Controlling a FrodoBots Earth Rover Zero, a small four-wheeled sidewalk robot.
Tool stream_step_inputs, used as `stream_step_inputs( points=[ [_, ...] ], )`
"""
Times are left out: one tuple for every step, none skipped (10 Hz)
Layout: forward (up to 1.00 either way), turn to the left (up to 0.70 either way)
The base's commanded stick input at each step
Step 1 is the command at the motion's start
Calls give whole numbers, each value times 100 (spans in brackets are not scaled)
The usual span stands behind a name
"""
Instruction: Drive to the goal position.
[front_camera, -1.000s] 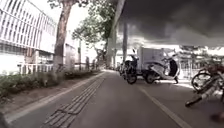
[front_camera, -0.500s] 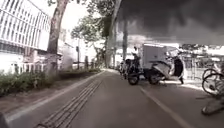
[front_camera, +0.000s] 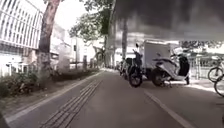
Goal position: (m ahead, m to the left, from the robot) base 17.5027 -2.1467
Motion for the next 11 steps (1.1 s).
stream_step_inputs(
  points=[
    [70, 7],
    [70, 13],
    [70, 0],
    [70, 0],
    [70, 0],
    [70, 0],
    [70, 0],
    [70, 0],
    [70, 0],
    [70, 0],
    [70, 0]
  ],
)
